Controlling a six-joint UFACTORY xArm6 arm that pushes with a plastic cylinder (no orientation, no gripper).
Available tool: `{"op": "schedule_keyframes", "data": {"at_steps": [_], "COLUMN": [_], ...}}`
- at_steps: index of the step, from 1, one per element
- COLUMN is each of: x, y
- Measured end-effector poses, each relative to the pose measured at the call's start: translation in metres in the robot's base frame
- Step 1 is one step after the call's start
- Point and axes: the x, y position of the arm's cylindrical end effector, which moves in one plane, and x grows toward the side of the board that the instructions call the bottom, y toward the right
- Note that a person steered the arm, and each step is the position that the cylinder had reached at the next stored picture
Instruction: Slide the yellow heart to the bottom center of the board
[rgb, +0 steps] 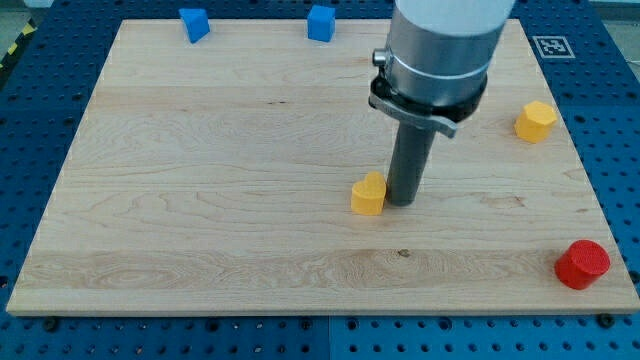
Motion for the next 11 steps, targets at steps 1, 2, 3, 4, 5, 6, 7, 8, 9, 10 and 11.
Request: {"op": "schedule_keyframes", "data": {"at_steps": [1,2,3,4,5,6,7,8,9,10,11], "x": [-0.015,-0.014,-0.012,0.005,0.021,0.022,0.022,0.035,0.034,0.023,0.026], "y": [-0.011,-0.034,-0.062,-0.069,-0.071,-0.082,-0.117,-0.121,-0.118,-0.113,-0.097]}}
